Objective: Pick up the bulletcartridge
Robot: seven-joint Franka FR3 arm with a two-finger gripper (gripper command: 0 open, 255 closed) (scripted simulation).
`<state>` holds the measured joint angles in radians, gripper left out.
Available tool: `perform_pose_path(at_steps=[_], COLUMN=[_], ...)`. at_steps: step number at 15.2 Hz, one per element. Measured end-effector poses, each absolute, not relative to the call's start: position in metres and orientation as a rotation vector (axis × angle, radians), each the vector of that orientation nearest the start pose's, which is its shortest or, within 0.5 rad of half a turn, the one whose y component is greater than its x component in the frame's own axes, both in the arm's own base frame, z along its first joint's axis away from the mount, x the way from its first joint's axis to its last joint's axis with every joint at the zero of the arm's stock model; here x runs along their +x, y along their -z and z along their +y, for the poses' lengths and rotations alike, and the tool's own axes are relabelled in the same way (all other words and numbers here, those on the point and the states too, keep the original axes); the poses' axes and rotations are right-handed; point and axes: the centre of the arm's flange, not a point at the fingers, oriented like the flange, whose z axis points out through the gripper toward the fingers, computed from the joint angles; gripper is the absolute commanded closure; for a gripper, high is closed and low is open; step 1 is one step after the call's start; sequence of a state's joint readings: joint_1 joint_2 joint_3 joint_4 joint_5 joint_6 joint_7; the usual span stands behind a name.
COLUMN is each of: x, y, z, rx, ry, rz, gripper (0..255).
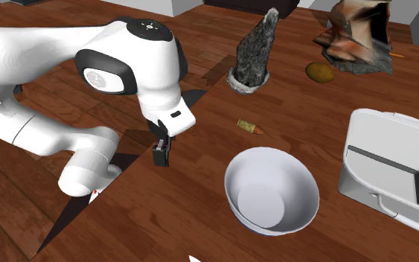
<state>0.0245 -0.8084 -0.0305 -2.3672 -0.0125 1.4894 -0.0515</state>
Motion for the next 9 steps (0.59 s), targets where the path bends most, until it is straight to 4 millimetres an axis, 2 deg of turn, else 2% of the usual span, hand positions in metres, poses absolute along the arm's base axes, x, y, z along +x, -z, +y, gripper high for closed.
perform_pose_path(at_steps=[3,7,9], x=[0.303,0.339,0.366], y=[-0.586,-0.592,-0.594], z=[0.006,0.036,0.051], rx=[-3.132,-3.142,-3.144], ry=[-0.107,-0.103,-0.101], rz=[-0.046,0.086,0.156], gripper=[0,0,0])
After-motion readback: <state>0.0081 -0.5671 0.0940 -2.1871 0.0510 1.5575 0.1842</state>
